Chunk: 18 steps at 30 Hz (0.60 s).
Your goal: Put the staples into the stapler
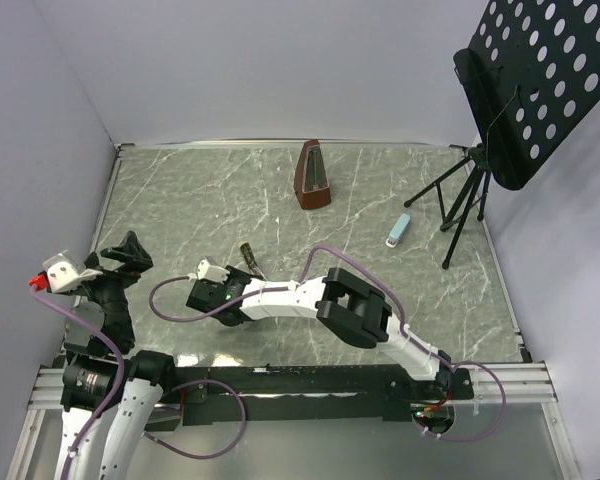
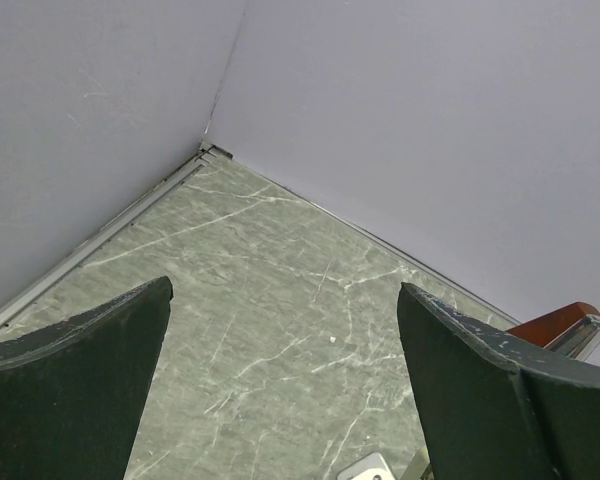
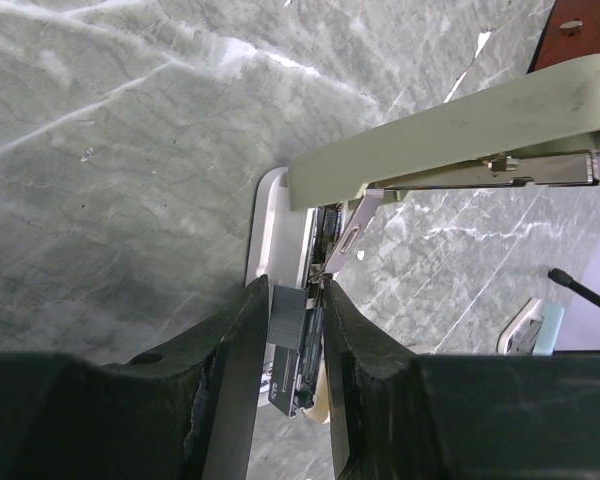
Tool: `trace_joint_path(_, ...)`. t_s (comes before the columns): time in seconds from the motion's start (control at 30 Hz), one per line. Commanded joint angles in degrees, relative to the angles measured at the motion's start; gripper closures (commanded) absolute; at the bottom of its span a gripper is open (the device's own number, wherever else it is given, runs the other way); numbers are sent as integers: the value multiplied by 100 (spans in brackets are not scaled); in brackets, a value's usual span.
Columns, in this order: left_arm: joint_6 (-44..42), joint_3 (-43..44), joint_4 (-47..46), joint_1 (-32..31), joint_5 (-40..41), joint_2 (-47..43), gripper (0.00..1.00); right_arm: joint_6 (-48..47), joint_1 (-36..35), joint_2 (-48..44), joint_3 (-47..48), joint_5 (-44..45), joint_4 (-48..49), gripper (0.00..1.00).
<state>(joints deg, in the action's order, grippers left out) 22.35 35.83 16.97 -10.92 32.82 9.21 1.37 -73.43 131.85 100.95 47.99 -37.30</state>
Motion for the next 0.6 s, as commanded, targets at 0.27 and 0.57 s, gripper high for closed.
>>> trace_joint_path(0.27, 15, -6, -265, 28, -109, 2, 1, -84, -84, 253, 232, 202, -137, 65)
trace_joint_path(0.57, 6, -6, -265, 28, -118, 2, 1, -84, -75, 174, 171, 237, -49, 71)
